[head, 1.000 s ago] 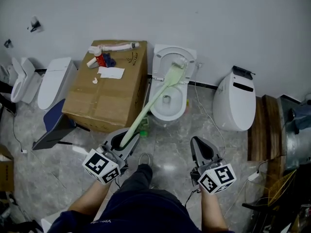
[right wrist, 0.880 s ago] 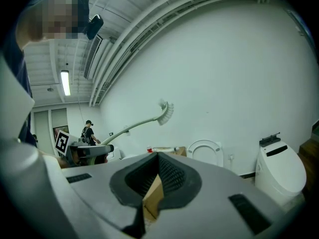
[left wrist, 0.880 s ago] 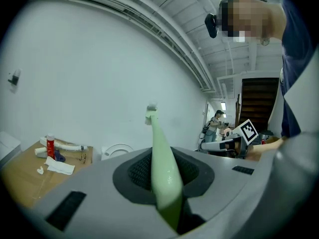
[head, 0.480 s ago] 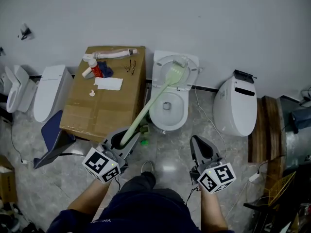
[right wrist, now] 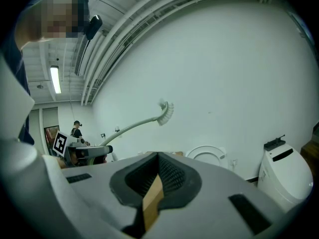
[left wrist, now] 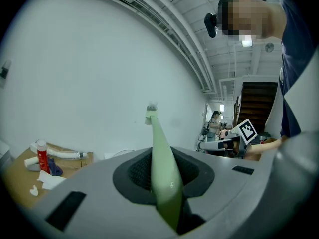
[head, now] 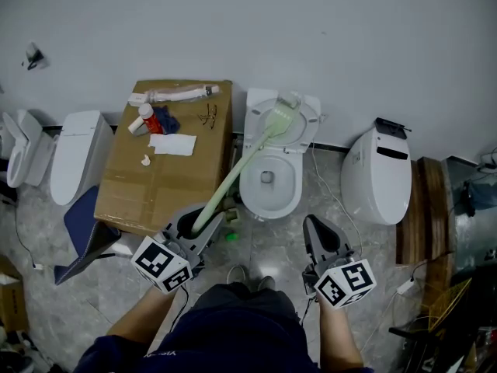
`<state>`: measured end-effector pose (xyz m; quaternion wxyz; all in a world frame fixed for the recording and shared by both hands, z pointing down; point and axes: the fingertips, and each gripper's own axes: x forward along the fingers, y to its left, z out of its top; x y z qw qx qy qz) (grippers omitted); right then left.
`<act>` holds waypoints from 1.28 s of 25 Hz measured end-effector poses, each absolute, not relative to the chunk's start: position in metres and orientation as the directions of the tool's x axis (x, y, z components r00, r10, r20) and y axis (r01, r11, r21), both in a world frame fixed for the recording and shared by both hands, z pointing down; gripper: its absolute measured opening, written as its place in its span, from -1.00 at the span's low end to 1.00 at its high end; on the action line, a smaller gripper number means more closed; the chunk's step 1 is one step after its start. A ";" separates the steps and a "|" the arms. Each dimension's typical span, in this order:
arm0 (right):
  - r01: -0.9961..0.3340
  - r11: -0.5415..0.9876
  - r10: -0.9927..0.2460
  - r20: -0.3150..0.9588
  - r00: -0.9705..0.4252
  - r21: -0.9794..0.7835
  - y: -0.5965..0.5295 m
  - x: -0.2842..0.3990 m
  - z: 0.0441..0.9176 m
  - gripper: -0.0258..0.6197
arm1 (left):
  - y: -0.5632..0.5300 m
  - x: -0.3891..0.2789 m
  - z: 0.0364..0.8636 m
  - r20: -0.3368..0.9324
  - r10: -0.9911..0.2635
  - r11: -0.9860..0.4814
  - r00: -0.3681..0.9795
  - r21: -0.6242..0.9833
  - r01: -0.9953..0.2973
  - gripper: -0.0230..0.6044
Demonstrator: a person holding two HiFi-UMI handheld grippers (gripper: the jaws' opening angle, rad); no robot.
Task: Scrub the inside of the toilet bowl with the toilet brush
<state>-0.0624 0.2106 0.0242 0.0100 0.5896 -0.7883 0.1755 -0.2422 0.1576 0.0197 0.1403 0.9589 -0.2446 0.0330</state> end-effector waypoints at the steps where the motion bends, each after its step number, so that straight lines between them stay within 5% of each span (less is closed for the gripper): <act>1: -0.933 0.242 -0.926 0.223 -0.303 -0.266 0.208 -0.062 0.025 -0.91 | 0.155 -0.243 0.020 0.132 -0.460 -0.840 0.878 0.254 -0.479 -0.65; 32: -0.910 0.292 -0.904 0.225 -0.363 -0.294 0.118 0.029 0.039 -0.91 | 0.075 -0.158 0.027 0.154 -0.519 -0.804 0.841 0.246 -0.541 -0.65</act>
